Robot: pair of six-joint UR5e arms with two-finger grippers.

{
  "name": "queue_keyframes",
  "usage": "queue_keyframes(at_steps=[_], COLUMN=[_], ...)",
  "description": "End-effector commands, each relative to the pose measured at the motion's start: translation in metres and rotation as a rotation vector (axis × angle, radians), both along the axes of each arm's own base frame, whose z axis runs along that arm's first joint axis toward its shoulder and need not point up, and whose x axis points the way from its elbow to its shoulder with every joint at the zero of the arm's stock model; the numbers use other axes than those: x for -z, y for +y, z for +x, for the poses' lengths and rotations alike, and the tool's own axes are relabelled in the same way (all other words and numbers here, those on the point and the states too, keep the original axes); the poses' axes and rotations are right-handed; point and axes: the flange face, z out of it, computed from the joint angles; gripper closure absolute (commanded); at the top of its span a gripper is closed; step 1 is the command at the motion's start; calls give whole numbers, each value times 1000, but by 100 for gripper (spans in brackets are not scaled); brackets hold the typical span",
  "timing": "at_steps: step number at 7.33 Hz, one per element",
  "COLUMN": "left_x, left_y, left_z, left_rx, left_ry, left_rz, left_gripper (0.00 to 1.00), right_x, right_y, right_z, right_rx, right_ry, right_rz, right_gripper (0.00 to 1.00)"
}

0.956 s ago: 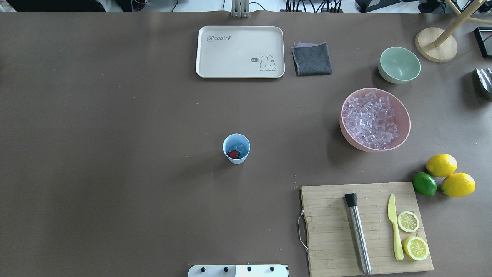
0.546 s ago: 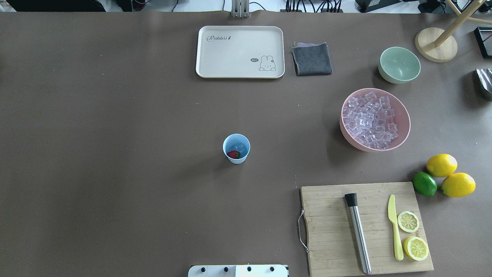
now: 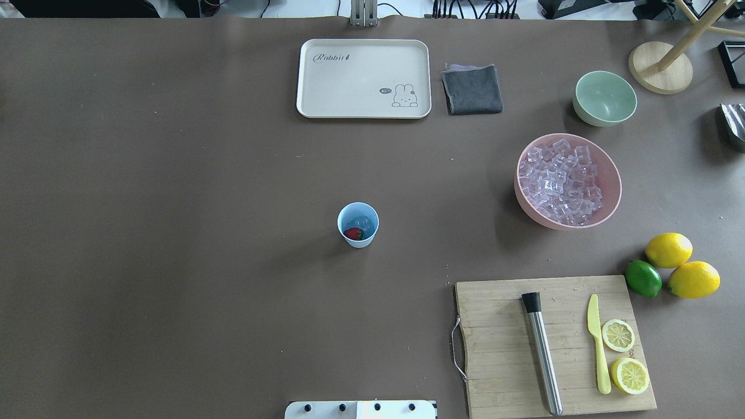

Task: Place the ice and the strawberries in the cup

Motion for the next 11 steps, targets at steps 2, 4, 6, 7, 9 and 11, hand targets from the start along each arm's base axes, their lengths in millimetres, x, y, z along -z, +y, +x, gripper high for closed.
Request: queue_keyframes(at_steps=[2, 4, 6, 7, 9, 11], left_x=[4, 5, 8, 7, 7, 2], left_y=[-3, -4, -5, -5, -4, -1], left_z=[0, -1, -1, -1, -1, -1], left_rx=[0, 2, 2, 3, 2, 1], left_ry=[1, 1, 1, 1, 1, 1], left_rz=[9, 11, 26, 31, 32, 26], left_gripper=[2, 2, 2, 2, 2, 2], right_x=[1, 0, -1, -2, -4, -5], right_y=[-2, -2, -1, 0, 1, 1], right_z=[0, 0, 0, 0, 0, 0], right_rx=[-4, -5, -6, -7, -7, -6], right_ry=[2, 0, 0, 0, 0, 0], right_rz=[-2, -4, -9, -13, -16, -18], right_gripper=[0, 0, 0, 0, 0, 0])
